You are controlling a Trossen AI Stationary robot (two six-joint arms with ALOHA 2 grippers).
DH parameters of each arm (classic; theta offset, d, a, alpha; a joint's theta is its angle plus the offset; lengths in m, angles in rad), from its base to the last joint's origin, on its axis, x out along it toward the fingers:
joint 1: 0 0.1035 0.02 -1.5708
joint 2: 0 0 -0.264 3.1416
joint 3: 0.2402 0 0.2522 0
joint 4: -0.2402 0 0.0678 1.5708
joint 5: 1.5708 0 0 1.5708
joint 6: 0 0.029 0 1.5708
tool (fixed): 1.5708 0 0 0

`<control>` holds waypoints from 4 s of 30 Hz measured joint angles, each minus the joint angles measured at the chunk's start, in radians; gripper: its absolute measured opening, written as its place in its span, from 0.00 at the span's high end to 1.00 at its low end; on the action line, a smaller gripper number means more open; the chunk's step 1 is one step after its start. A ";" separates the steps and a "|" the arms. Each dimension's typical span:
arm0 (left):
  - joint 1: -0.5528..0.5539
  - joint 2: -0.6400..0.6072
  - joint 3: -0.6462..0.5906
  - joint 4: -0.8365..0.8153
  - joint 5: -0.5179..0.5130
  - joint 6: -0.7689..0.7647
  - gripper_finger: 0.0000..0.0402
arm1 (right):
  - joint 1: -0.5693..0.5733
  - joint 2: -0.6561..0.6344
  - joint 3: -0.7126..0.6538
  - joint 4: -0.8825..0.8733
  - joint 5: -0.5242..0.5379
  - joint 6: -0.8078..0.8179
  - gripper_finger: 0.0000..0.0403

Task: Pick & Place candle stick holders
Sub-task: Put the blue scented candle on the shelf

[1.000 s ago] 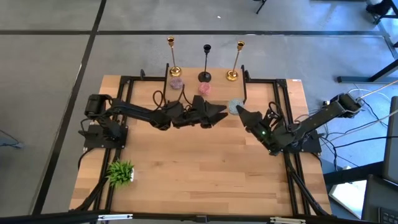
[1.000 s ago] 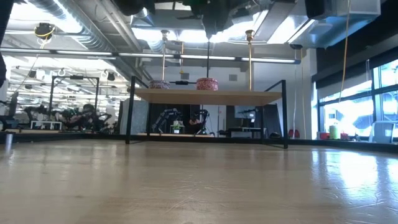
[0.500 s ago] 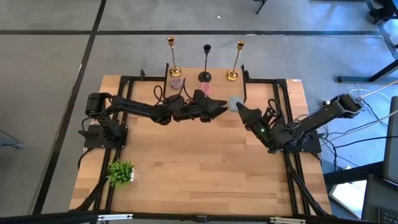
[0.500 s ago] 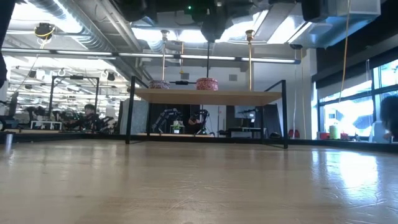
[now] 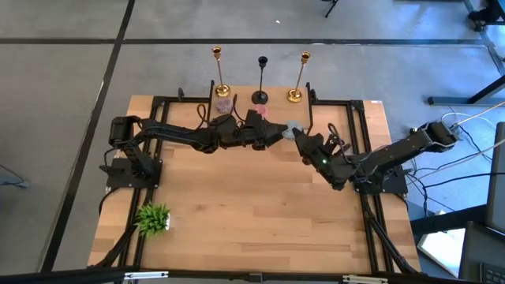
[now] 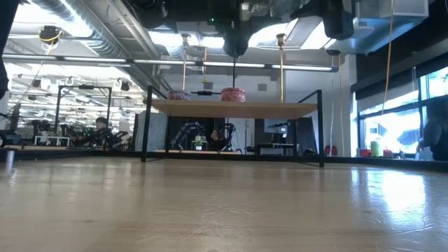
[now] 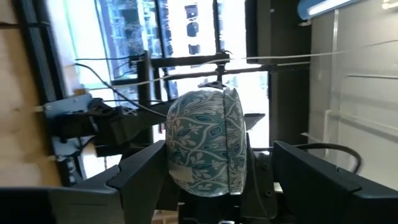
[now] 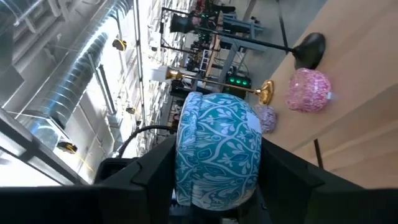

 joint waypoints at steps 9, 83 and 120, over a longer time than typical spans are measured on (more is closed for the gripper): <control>0.005 0.002 -0.001 -0.053 0.026 0.000 0.43 | -0.013 0.000 0.001 -0.124 -0.019 0.142 0.52; 0.031 0.170 0.251 -0.408 -0.059 0.054 0.58 | 0.448 -0.135 0.000 -0.486 0.034 0.388 0.33; -0.116 0.589 0.684 -0.543 -1.026 -0.356 0.58 | 0.693 -0.378 0.000 -0.940 -0.239 0.405 0.33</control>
